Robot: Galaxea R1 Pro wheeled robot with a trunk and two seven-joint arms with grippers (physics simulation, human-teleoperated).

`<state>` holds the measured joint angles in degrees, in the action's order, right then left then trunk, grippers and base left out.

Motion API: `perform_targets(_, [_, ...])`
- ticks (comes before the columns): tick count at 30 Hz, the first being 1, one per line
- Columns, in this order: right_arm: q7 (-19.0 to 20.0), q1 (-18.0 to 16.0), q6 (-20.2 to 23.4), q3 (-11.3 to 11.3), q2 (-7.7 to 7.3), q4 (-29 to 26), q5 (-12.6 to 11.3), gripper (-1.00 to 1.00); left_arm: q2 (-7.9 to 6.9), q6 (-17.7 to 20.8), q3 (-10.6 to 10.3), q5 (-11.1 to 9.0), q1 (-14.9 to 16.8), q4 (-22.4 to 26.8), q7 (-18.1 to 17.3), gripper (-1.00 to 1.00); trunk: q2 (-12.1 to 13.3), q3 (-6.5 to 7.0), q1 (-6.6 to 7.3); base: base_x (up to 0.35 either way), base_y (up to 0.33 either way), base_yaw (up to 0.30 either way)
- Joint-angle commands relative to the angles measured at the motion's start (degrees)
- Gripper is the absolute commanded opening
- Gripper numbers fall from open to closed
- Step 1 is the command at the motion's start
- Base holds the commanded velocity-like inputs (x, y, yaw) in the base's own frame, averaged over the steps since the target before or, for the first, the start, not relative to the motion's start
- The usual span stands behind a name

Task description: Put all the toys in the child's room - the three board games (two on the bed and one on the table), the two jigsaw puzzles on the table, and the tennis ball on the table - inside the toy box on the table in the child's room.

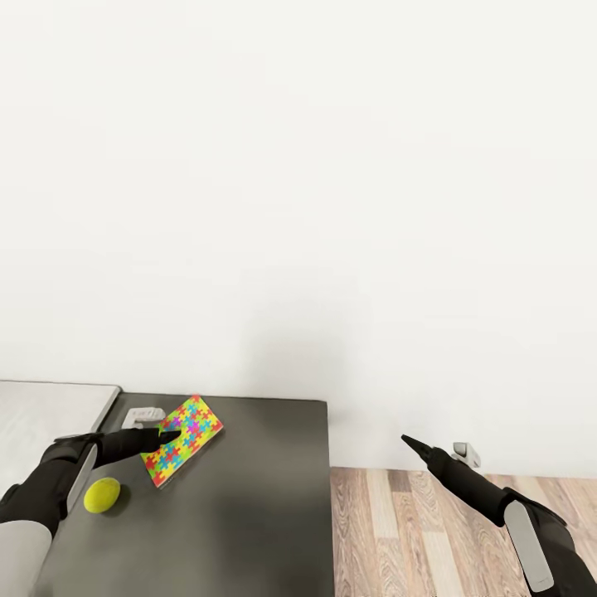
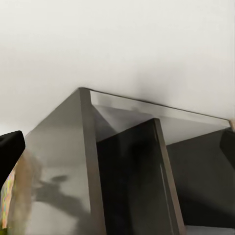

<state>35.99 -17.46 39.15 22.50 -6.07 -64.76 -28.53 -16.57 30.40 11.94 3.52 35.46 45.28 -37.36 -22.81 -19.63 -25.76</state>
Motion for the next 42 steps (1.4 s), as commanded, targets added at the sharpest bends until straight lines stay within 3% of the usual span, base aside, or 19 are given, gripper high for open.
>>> perform_targets(1, [0.1,-0.06,0.4,0.09,0.01,-0.02,-0.21,1.0,0.04,0.33,0.2,0.35,0.05,0.07,-0.43,1.0,-0.11,-0.19,-0.03,0.0,0.0,0.0])
perform_targets(42, [0.13,-0.05,0.4,0.09,0.01,-0.02,-0.21,1.0,0.05,-1.13,0.19,0.26,0.05,0.07,-0.83,1.0,-0.11,-0.65,-0.03,-0.015,-0.04,0.0])
